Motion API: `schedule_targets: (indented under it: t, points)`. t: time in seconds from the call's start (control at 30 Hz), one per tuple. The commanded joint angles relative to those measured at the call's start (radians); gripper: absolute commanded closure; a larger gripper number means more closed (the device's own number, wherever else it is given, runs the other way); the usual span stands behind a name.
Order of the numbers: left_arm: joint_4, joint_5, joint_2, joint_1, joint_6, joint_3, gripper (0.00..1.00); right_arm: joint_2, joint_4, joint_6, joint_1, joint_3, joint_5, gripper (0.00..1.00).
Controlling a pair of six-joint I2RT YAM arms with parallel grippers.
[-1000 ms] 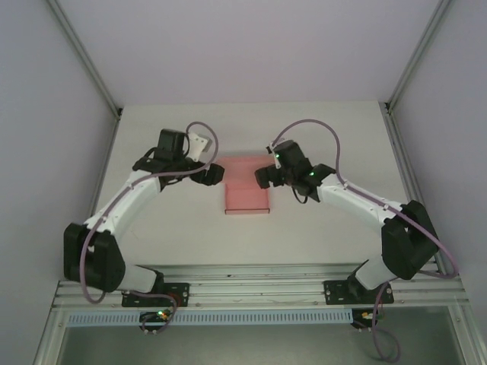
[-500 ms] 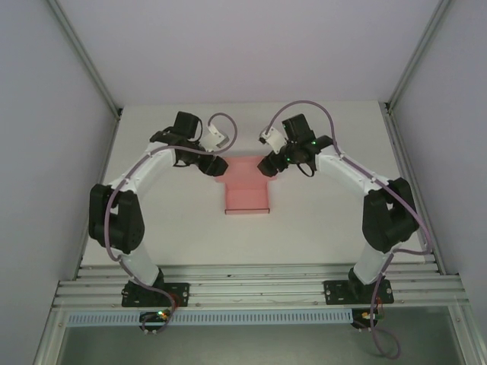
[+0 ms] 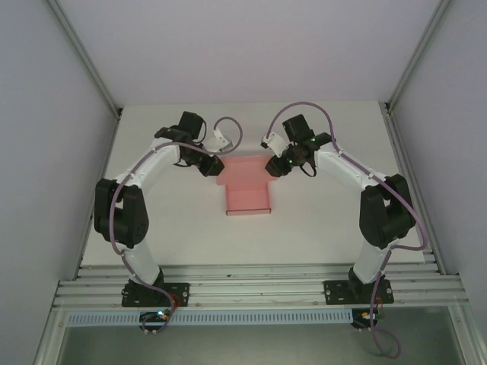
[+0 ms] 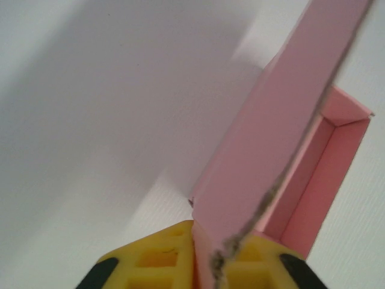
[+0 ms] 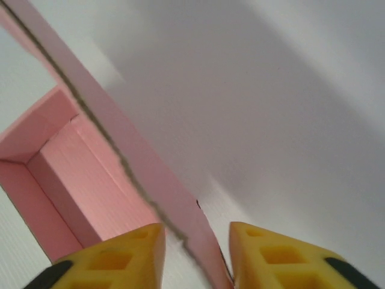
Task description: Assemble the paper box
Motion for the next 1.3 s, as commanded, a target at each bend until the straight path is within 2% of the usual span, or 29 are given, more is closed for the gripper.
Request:
schedule_targets:
  t: [0.0, 0.13, 0.27, 0.43, 0.53, 0.7, 0.87, 0.93, 1.13, 1.27]
  points:
    - [-0.029, -0.027, -0.004, -0.015, 0.013, 0.019, 1.0, 0.016, -0.035, 0.009, -0.003, 0.021, -0.006, 0.75]
    - [-0.005, -0.085, -0.018, -0.02, -0.026, 0.012, 1.0, 0.006, -0.045, 0.024, -0.001, 0.015, 0.001, 0.89]
    - [0.022, -0.159, -0.037, -0.056, -0.094, 0.004, 1.0, -0.025, -0.045, 0.055, 0.0, 0.01, 0.045, 0.94]
    - [0.055, -0.33, -0.058, -0.095, -0.242, 0.017, 1.0, -0.077, 0.014, 0.141, 0.01, -0.02, 0.118, 1.0]
    - [0.069, -0.441, -0.061, -0.117, -0.356, 0.032, 1.0, -0.104, 0.09, 0.251, 0.032, -0.047, 0.217, 0.99]
    - [0.181, -0.493, -0.082, -0.119, -0.546, -0.007, 1.0, -0.107, 0.203, 0.599, 0.054, -0.073, 0.368, 1.0]
    - [0.319, -0.443, -0.056, -0.128, -0.786, -0.036, 1.0, -0.1, 0.372, 0.815, 0.092, -0.118, 0.499, 1.0]
    - [0.35, -0.455, -0.047, -0.133, -0.86, -0.042, 1.0, -0.086, 0.4, 0.891, 0.1, -0.11, 0.546, 1.0]
    - [0.418, -0.536, -0.038, -0.159, -0.922, -0.072, 1.0, -0.055, 0.52, 0.976, 0.118, -0.121, 0.647, 0.97]
    - [0.466, -0.607, -0.029, -0.174, -0.931, -0.089, 1.0, -0.026, 0.582, 0.92, 0.14, -0.128, 0.659, 0.97]
